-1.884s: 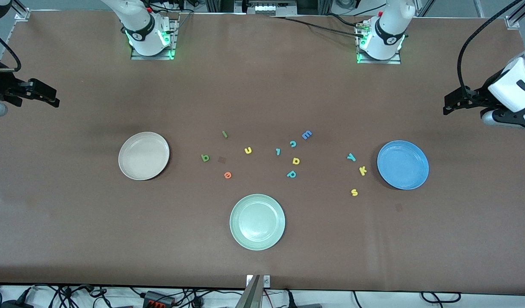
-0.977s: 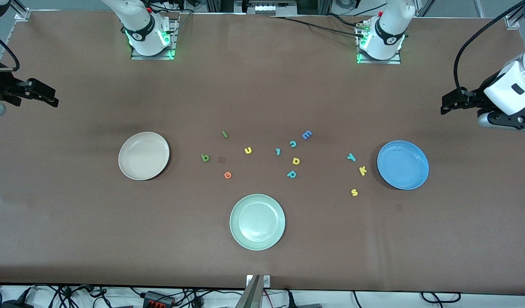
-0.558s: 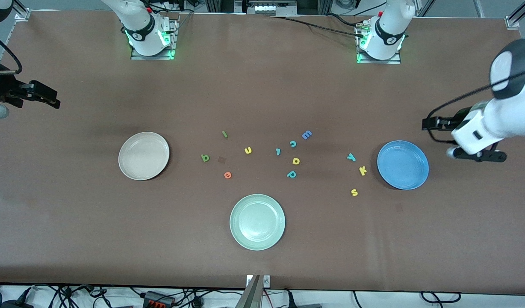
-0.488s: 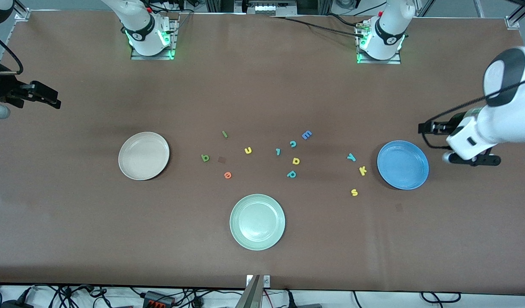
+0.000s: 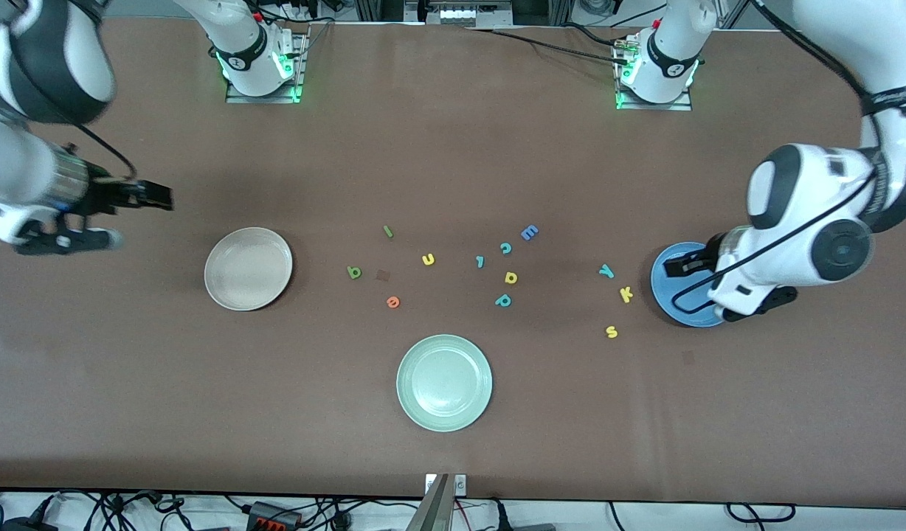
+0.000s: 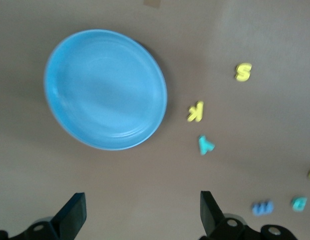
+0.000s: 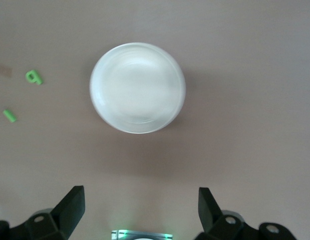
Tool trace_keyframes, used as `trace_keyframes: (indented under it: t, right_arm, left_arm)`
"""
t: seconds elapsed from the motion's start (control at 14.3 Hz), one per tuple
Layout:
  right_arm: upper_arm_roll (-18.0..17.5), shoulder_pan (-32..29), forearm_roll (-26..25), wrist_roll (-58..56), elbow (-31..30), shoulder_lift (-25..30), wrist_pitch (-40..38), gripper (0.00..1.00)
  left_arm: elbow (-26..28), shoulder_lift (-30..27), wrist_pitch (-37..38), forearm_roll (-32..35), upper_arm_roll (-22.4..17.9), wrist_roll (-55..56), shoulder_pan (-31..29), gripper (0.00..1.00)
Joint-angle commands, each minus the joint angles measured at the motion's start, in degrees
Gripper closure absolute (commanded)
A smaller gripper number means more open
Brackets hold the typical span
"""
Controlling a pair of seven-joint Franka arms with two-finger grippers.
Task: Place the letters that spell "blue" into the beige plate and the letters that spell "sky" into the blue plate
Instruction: 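Grasp the yellow k with the left gripper while the right gripper reaches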
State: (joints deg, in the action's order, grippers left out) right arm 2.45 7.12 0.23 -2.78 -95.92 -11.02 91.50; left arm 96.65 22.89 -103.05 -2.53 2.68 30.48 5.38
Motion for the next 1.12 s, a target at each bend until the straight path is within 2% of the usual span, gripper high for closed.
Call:
trace_keyframes:
  t: [0.0, 0.35, 0.42, 0.56, 0.63, 0.84, 1.05]
  right_arm:
    - [0.19, 6.82, 1.96, 0.49, 0.38, -5.13, 2.44, 0.0]
    - [0.19, 14.75, 2.14, 9.44, -0.15, -12.08, 10.79, 0.0]
    - [0.19, 16.15, 2.23, 9.72, -0.23, -13.22, 12.46, 0.0]
    - [0.1, 18.44, 2.23, 9.72, -0.24, -15.59, 15.54, 0.0]
    - [0.1, 19.06, 2.31, 9.46, -0.5, -16.74, 17.12, 0.0]
    - [-0.25, 21.53, 3.19, 9.72, -4.35, -18.76, 25.81, 0.0]
    - [-0.43, 21.97, 3.28, 9.72, -4.72, -21.75, 30.04, 0.0]
  left_arm:
    - [6.42, -0.13, -9.41, 0.06, 0.22, 4.59, 2.0, 0.0]
    - [6.71, 7.33, -22.17, 4.81, 0.31, 4.32, 4.82, 0.0]
    - [6.71, 8.47, -24.19, 4.91, 0.31, 4.15, 4.91, 0.03]
    - [6.79, 10.5, -27.28, 4.91, 0.31, -0.31, 4.91, 0.24]
    - [6.79, 10.94, -27.46, 4.91, 0.31, -3.12, 4.56, 0.3]
    - [6.97, 12.35, -28.08, 4.82, 0.39, -7.53, 3.94, 0.42]
    - [7.75, 13.67, -30.53, 4.82, 0.31, -8.25, 4.12, 0.46]
